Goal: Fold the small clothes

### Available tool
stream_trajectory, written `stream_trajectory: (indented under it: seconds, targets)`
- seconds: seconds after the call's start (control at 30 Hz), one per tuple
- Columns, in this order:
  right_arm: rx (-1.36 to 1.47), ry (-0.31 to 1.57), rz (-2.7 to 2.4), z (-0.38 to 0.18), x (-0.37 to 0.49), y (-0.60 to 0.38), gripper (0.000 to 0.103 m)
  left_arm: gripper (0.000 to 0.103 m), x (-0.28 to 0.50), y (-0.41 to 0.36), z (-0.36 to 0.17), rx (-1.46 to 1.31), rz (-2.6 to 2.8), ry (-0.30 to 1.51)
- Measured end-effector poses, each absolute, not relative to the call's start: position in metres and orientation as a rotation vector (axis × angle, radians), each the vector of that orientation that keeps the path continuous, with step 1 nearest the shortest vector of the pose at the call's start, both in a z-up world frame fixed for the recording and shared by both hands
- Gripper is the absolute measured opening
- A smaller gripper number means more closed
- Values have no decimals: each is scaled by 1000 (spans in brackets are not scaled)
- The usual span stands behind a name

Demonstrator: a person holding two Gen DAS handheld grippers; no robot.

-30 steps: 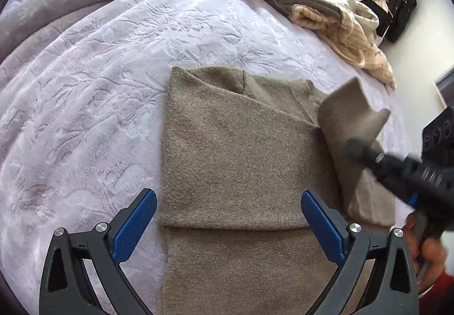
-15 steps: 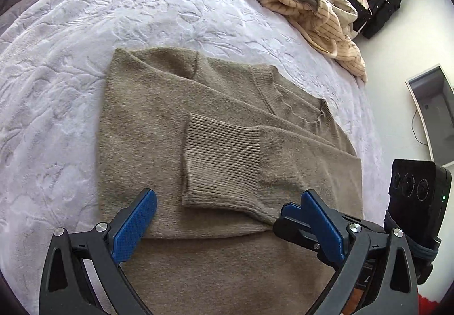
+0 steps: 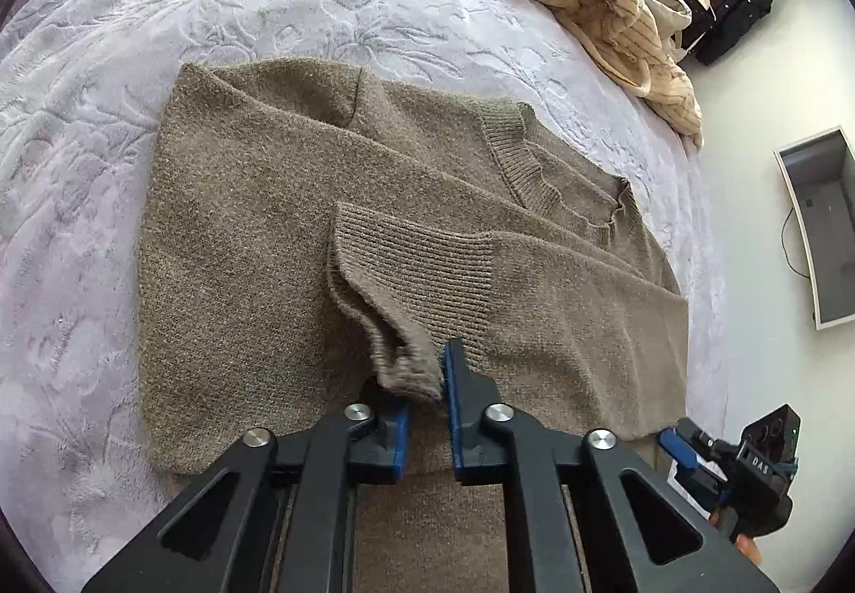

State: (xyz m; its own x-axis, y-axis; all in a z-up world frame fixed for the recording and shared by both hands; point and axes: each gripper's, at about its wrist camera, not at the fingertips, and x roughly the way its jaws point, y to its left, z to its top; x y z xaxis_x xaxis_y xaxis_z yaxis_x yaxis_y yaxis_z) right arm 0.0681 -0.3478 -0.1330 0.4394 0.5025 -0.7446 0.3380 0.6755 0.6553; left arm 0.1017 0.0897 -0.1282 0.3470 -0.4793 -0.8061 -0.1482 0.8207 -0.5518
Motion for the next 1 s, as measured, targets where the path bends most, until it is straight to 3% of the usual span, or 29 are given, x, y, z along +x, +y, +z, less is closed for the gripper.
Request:
stream_trajectory:
  seconds: [0.1,0.13,0.17,0.3,0.4,0.7,0.87,0.93,1.0]
  targets:
    - [1115,1079,42,-153,68,-387,32,8,102,86,-120,-576,-226,1199]
    - [1167,1068,34,-157,68,-395,13,8,102,86,-116,-569,-225,1191]
    - [1177,1061,33,-157,70,-398,7,8,101,86,-111,-566,-227,1181]
    - [941,1057,108,-126,83,-392,6,8,93,85,-104,-528,-234,1167]
    - [820,1120,100,-135,87,-389,7,8,90,83,-123,-512,-212,1217]
    - [840,1150,125,-157,85,-397,4,8,73,93,-122,-427,-174,1220]
    - [785,1189,135,-143,78,-396,11,9,68,103,-117,-391,-133,1232]
    - [749,1197,139,-134,74,-394,19,20,67,104,-115,-368,-103,1243]
    - [716,1201,138,-125,72,-393,31,48,65,102,-110,-288,-7,1240]
